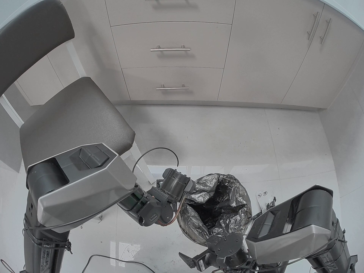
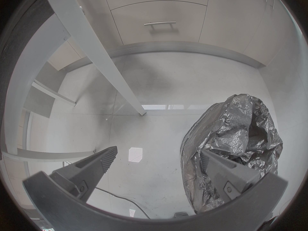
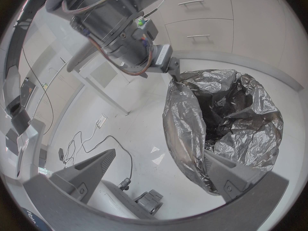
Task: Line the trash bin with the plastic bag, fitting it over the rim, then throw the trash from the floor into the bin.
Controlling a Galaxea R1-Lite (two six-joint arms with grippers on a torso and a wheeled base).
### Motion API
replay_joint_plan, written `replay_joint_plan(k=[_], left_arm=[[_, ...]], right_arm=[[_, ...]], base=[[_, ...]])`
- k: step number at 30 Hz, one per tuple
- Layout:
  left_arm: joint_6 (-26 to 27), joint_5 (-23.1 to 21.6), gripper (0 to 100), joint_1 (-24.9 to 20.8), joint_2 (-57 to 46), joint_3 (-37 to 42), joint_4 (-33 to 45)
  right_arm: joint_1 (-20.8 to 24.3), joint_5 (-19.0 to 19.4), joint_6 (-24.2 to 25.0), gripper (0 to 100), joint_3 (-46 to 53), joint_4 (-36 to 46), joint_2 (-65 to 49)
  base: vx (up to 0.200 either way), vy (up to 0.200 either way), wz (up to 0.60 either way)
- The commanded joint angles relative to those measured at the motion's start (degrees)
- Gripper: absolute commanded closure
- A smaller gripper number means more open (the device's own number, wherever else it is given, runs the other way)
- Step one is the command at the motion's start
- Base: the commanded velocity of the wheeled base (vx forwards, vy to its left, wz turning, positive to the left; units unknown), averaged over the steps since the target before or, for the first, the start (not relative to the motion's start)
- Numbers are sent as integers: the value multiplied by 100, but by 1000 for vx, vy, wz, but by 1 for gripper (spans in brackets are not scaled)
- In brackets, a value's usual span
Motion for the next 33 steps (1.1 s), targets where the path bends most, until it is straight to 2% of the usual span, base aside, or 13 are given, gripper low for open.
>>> replay_joint_plan(k=[1, 12, 33], left_arm=[[-2, 1, 0, -1, 10, -2, -4], [-11, 9, 0, -1, 10, -2, -39], [-73, 1, 0, -1, 45, 16, -39]], right_arm=[[126, 8, 10, 0, 54, -102, 58], [302, 17, 212, 0, 273, -102, 401], [135, -54, 651, 0, 651, -102, 366]], base=[[0, 0, 0], [0, 0, 0], [0, 0, 0]])
